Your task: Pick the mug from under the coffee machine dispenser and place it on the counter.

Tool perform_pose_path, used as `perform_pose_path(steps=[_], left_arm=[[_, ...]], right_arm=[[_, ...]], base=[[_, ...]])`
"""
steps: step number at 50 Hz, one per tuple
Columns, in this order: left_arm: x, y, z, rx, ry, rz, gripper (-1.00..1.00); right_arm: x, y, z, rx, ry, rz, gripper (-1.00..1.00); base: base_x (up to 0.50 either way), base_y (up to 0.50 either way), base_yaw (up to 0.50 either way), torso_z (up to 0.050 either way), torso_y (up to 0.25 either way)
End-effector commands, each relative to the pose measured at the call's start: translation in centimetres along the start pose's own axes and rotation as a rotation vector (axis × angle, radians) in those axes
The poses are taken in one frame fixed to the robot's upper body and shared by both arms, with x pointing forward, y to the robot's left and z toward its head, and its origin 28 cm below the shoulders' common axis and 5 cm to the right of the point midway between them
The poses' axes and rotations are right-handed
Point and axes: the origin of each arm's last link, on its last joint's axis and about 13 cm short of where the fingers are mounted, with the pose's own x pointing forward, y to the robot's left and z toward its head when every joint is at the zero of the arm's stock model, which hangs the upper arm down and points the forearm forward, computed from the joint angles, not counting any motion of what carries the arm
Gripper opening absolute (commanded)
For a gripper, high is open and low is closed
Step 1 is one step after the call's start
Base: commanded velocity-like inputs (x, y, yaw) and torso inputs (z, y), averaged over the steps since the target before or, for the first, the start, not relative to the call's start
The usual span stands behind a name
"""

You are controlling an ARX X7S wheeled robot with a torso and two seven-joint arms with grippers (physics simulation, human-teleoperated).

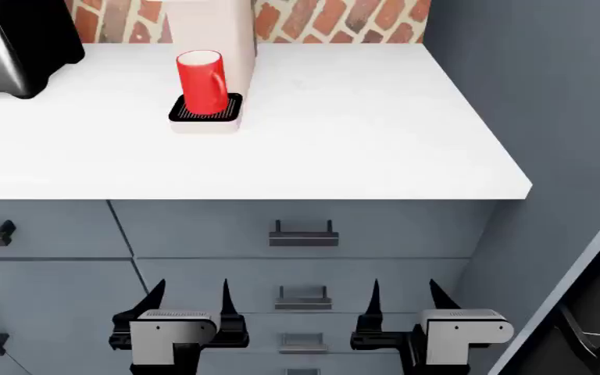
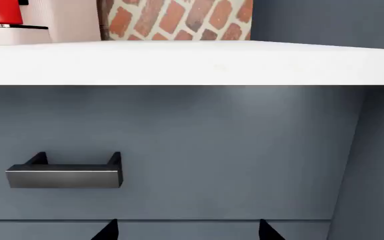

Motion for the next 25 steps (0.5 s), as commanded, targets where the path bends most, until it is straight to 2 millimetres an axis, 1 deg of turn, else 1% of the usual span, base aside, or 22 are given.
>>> perform_pose_path(steps=[1, 14, 16, 25], left_arm=[[-0.02, 0.0, 0.0, 0.001, 0.0, -0.001, 1.0], [-0.16, -0.01, -0.03, 0.003, -0.002, -0.008, 1.0], [-0.16, -0.01, -0.04, 0.002, -0.002, -0.008, 1.0], [-0.14, 0.0, -0.07, 0.002, 0.002, -0.009, 1.0]], right_arm=[[0.0, 0.04, 0.0, -0.002, 0.001, -0.001, 1.0], [-0.01, 0.0, -0.05, -0.008, 0.004, -0.016, 1.0], [-0.03, 0.02, -0.04, -0.007, 0.003, -0.014, 1.0], [-0.09, 0.08, -0.03, -0.002, 0.0, 0.0, 1.0]], base=[[0.0, 0.0, 0.0, 0.0, 0.0], [0.0, 0.01, 0.0, 0.0, 0.0], [0.0, 0.29, 0.0, 0.0, 0.0], [0.0, 0.5, 0.0, 0.0, 0.0]])
